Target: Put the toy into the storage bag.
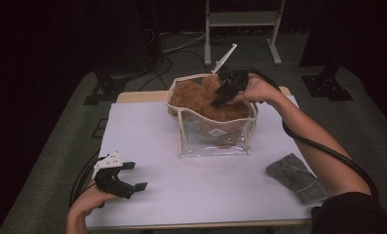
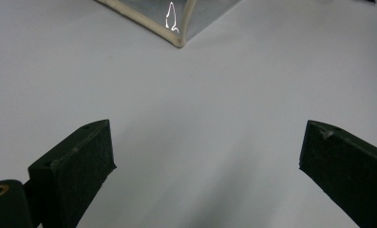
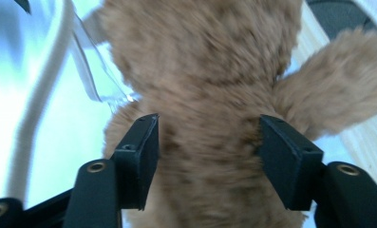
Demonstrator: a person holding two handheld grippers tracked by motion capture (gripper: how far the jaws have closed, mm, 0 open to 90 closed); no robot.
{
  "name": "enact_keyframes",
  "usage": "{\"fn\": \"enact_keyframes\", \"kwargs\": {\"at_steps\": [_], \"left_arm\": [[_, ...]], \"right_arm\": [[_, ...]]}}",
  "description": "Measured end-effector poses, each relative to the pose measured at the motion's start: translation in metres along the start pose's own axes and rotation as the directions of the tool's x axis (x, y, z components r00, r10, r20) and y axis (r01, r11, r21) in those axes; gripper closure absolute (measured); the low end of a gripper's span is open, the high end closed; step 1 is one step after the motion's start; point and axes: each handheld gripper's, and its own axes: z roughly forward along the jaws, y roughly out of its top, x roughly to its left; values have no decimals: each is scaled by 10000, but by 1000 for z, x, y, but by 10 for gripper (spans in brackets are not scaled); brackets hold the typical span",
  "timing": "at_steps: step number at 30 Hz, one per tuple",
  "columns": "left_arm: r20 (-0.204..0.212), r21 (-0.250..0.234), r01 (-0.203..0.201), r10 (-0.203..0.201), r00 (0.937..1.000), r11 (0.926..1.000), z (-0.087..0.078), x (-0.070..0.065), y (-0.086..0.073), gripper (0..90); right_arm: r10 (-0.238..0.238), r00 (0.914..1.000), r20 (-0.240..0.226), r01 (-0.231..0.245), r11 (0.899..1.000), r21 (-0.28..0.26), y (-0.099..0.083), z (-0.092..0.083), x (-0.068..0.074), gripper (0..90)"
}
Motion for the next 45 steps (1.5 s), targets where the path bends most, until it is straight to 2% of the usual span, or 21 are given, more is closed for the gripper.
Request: {"fn": "enact_keyframes", "kwargs": {"at_steps": [2, 3, 5, 8, 12, 14, 15, 16, 20, 25, 32, 38, 39, 41, 45], "left_arm": [[5, 16, 0, 0, 10000, 10000, 0, 0, 0, 33], [17, 38, -18, 18, 10000, 10000, 1, 0, 0, 33], [21, 10, 0, 0, 10000, 10000, 0, 0, 0, 33], [13, 22, -1, 1, 10000, 10000, -1, 1, 0, 33], [25, 9, -25, 25, 10000, 10000, 0, 1, 0, 33], [46, 10, 15, -15, 10000, 10000, 0, 1, 0, 33], [46, 10, 15, -15, 10000, 10000, 0, 1, 0, 33], [25, 60, 23, -23, 10000, 10000, 0, 1, -1, 33], [21, 38, -69, 69, 10000, 10000, -1, 1, 0, 33], [-18, 10, 9, -9, 10000, 10000, -1, 1, -2, 33], [-25, 36, -11, 11, 10000, 10000, -3, 0, -2, 33], [-57, 21, -34, 34, 10000, 10000, -3, -1, -3, 33], [-67, 86, -73, 74, 10000, 9999, -4, -1, -3, 33], [-62, 55, -38, 39, 10000, 10000, -4, -1, -2, 33], [-56, -8, -2, 2, 10000, 10000, -3, -1, -2, 33]], "right_arm": [[-54, 10000, -12, 54, 10000, -38, 1, 0, 0, 405], [-171, 9998, 139, 171, 9999, 1, 5, 3, 1, 447], [-161, 9998, 104, 161, 9999, -33, 8, 6, 1, 508], [-66, 9997, 229, 62, 9998, 169, 11, 17, -1, 590], [182, 9998, 107, -185, 9995, 260, 9, 23, -5, 649], [226, 9997, 110, -231, 9986, 478, 7, 26, -5, 672], [226, 9997, 110, -231, 9986, 478, 7, 26, -5, 672], [228, 9997, 90, -234, 9968, 760, 4, 31, -4, 684], [380, 9993, 52, -383, 9947, 951, 2, 36, -4, 699], [406, 9992, -52, -394, 9893, 1401, -1, 43, -4, 709], [415, 9991, -62, -400, 9868, 1567, -2, 44, -3, 713], [534, 9984, -163, -511, 9916, 1185, -4, 40, -4, 681], [614, 9978, -265, -589, 9945, 860, -3, 34, -5, 664], [637, 9976, -283, -619, 9963, 593, -2, 28, -5, 637], [704, 9973, -219, -697, 9971, 306, 0, 18, -5, 602]]}}
